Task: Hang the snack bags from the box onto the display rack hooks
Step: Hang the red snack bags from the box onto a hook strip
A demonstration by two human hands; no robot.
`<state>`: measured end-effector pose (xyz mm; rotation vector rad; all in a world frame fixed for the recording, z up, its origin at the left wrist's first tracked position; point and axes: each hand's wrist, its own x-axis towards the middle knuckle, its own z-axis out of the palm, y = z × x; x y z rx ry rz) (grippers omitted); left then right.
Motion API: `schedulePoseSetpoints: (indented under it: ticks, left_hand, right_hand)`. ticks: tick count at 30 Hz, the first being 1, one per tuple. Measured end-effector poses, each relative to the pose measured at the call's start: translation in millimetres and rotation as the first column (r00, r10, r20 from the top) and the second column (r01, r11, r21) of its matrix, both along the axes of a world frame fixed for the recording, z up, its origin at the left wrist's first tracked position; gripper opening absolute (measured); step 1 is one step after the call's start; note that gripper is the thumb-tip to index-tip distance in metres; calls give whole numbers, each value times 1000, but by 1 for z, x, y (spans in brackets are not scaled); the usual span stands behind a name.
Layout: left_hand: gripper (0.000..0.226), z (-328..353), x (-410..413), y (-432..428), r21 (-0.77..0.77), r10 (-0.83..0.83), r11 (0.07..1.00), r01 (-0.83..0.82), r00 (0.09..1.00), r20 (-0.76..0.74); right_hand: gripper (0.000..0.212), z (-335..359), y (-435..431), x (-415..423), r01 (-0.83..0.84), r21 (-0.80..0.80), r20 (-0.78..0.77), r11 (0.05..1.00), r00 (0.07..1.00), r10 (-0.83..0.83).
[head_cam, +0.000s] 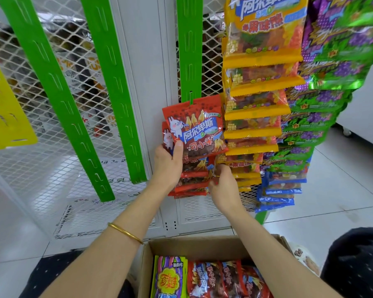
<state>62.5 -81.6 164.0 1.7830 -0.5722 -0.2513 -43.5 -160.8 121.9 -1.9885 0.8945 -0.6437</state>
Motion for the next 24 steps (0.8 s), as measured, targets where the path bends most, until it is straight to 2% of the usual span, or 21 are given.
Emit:
schedulePoseSetpoints:
  ticks: [5, 8, 10, 12, 14, 17, 20, 24]
  left_hand:
    - [36, -5, 4, -5, -8, -30, 1000, 30, 999, -35]
    - [59, -5, 6, -7, 15, -16, 1000, 16, 999, -39]
    - [77, -2, 5, -7, 2, 57, 998, -57, 998, 38]
    - [65, 8, 4, -6, 6, 173, 983, -181, 951, 255]
    - [46, 25, 3, -4, -34, 279, 954, -298, 843, 460]
    - [31, 47, 15, -11, -87, 305, 948, -305, 801, 515]
    - [23, 61, 26, -16, -123, 295, 955, -271, 804, 516]
    - [18, 78, 31, -19, -132, 221, 975, -178, 827, 516]
  right_hand:
    - [37, 7, 5, -1, 56, -30, 117, 998, 992, -52]
    - [35, 16, 9, -2, 107, -16, 250, 994, 963, -99]
    - [34, 22, 10, 0, 125, 60, 329, 990, 934, -138]
    - [35, 29, 10, 3, 119, 241, 398, 963, 893, -210]
    - [31, 36, 10, 8, 32, 496, 470, 868, 831, -299]
    - [24, 45, 10, 13, -114, 720, 505, 685, 763, -403]
    - [26, 52, 10, 17, -191, 820, 481, 540, 742, -467]
    - [37, 60, 13, 24, -195, 862, 430, 467, 768, -474]
